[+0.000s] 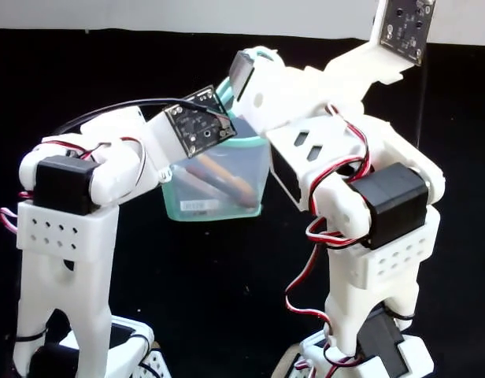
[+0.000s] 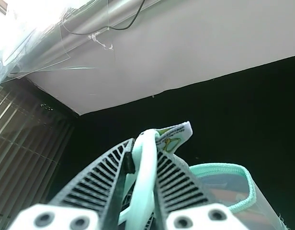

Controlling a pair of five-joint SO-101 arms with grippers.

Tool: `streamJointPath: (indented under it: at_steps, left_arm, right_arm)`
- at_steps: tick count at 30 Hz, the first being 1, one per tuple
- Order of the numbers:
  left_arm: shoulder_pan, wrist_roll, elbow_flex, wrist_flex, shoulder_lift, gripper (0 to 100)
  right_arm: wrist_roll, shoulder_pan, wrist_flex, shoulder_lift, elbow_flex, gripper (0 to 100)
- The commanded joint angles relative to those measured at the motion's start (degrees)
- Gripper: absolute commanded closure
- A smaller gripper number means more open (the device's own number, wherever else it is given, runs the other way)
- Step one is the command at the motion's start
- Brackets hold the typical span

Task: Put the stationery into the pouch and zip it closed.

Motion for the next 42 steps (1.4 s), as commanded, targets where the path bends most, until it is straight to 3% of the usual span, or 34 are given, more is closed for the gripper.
streamJointPath:
  at_steps: [1, 13, 25, 29, 33, 42]
  left_arm:
    - [2.9, -0.6, 0.0, -0.8, 1.4, 88]
    - [10.3, -0.5, -0.1, 7.9, 1.7, 92]
    - [14.9, 2.5, 2.2, 8.6, 1.7, 92]
    - [17.5, 2.5, 5.3, 8.5, 1.7, 100]
    - [17.5, 3.2, 6.0, 8.5, 1.6, 99]
    - [8.6, 4.8, 6.4, 8.4, 0.6, 99]
  right_arm:
    - [0.4, 0.8, 0.2, -0.3, -1.5, 99.1]
    - [0.4, 0.9, 0.2, -0.6, -1.7, 99.1]
    - [0.4, 2.6, 0.2, -0.5, -1.5, 99.1]
    - [0.4, 5.4, 0.3, -0.5, -1.5, 99.1]
    - [0.4, 6.9, 0.3, -0.5, -1.5, 99.1]
    - [0.4, 9.5, 1.0, -0.5, -1.5, 99.1]
